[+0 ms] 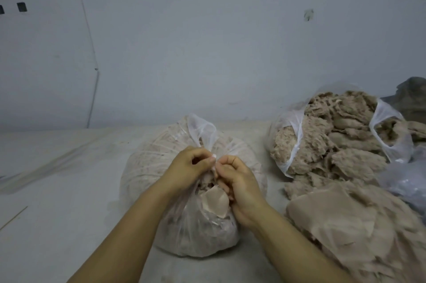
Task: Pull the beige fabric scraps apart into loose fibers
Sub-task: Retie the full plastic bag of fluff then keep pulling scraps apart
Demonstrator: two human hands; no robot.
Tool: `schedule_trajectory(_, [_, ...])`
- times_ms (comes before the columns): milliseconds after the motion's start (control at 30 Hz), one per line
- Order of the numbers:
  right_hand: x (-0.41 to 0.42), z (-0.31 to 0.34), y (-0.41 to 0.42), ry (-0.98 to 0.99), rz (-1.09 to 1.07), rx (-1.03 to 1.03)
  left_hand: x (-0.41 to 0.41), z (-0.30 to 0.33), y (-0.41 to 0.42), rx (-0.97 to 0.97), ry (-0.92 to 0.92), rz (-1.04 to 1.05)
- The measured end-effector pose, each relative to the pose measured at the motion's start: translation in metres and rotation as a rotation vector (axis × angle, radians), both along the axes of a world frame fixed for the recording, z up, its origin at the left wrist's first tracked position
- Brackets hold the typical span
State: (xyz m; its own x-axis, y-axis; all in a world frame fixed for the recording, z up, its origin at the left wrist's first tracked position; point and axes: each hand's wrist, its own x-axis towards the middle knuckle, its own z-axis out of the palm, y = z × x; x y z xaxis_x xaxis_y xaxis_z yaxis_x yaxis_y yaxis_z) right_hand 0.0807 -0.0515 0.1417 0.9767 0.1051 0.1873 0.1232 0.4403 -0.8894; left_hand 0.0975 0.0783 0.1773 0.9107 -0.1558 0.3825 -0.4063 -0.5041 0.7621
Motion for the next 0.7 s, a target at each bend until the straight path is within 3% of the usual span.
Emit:
schedule_trajectory(100, [-0.003, -0.008, 0.01, 0.039, -0.082, -0.078, 0.008, -0.012, -0.008, -0.035, 0.036, 0.066])
schedule_trajectory(200, [-0.007, -0.015, 0.018, 0.097, -0.187, -0.179, 0.012, -0.026, -0.021, 0.084, -0.032, 0.311])
schedule_trajectory(300, [-0.013, -0.02, 0.024, 0.127, -0.285, -0.146, 0.011, -0.033, -0.036, 0.035, -0.057, 0.42])
schedule_trajectory(500, [-0.024, -0.037, 0.028, 0.146, -0.324, -0.079, 0.016, -0.042, -0.044, -0.113, -0.042, 0.426])
schedule_trajectory(633, [-0.015, -0.035, 0.013, -0.052, -0.372, -0.348, 0.004, -0.041, -0.031, -0.298, -0.138, 0.263])
schedule_trajectory(700, [-0.009, -0.03, 0.009, -0.153, -0.344, -0.519, -0.005, -0.041, -0.023, -0.223, -0.255, 0.201])
